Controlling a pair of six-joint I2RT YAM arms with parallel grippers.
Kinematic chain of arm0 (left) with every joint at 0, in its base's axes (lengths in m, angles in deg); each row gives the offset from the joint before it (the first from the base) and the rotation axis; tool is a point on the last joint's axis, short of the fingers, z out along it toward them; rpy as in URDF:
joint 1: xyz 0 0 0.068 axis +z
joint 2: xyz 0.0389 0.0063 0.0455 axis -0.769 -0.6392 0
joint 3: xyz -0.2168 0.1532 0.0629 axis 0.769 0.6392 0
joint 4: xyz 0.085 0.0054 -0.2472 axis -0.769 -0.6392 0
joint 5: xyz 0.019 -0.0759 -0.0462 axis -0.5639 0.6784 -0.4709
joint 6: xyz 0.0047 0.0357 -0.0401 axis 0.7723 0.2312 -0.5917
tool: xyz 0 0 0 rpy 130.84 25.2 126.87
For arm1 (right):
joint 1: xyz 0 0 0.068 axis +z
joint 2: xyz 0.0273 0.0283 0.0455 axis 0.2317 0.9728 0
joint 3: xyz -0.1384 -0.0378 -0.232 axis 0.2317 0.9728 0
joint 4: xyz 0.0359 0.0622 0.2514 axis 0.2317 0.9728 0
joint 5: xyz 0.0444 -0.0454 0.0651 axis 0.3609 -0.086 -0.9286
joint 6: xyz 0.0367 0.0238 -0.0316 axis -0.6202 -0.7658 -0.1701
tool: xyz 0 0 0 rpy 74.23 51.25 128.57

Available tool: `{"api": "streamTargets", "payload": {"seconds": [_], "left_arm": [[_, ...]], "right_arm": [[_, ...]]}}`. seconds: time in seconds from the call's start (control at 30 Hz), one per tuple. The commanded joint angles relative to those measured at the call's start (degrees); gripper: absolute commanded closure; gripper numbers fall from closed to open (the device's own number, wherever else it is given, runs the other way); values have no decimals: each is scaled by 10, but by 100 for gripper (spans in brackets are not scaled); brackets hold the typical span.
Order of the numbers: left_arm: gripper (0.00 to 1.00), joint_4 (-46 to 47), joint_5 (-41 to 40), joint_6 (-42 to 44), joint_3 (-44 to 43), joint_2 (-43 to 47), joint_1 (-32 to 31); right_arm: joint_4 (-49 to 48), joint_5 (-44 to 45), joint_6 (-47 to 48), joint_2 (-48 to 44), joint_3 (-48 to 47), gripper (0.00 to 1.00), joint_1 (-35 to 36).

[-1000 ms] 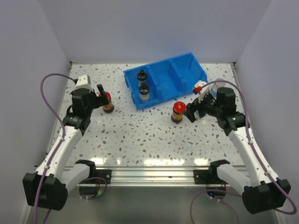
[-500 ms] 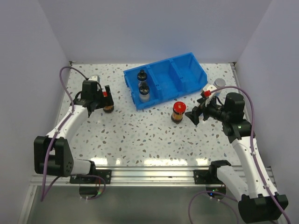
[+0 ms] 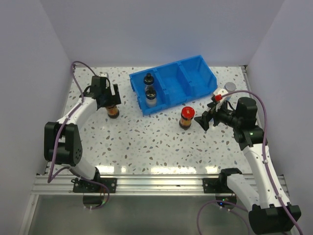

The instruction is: Organize the condiment bottles

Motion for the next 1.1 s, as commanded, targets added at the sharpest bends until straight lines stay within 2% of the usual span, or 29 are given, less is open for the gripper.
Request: {"api": "streamTargets", "payload": {"seconds": [0.0, 0.03, 0.1, 0.2, 0.23, 0.27, 0.3, 0.37, 0.5, 0.73, 0.93, 1.03, 1.07], "left_arm": [[8, -11, -2, 18, -25, -6, 4], [15, -12, 3, 19, -24, -7, 5], [21, -7, 7, 22, -20, -5, 4], [40, -6, 12, 31, -16, 4, 4], [56, -7, 17, 34, -17, 6, 4], [68, -7, 21, 37, -20, 9, 4], [86, -12, 23, 38, -24, 18, 2], [100, -14, 20, 43, -38, 32, -4], [100, -49, 0, 58, -102, 58, -60], [100, -112, -2, 65, -270, 22, -158], [100, -141, 43, 40, -436, -52, -207], [100, -153, 59, 30, -538, -120, -229], [100, -159, 63, 24, -596, -159, -236]], "right_arm": [[-20, -14, -7, -5, -4, 1, -4], [-21, -12, -7, -6, -5, 2, -3], [-20, -11, -7, -5, -5, 1, -4], [-20, -10, -7, -6, -5, 1, -3], [-21, -10, -7, -7, -6, 1, -4], [-21, -10, -7, -7, -6, 2, -4], [-20, -10, -7, -8, -6, 1, -4], [-20, -10, -7, -9, -6, 1, -3], [-20, -10, -7, -10, -6, 1, -5], [-20, -6, -6, -13, -6, 1, -6], [-22, -6, -8, -13, -6, 1, -8], [-21, -5, -8, -13, -6, 1, -7], [-22, -4, -8, -13, -6, 1, -8]]}}
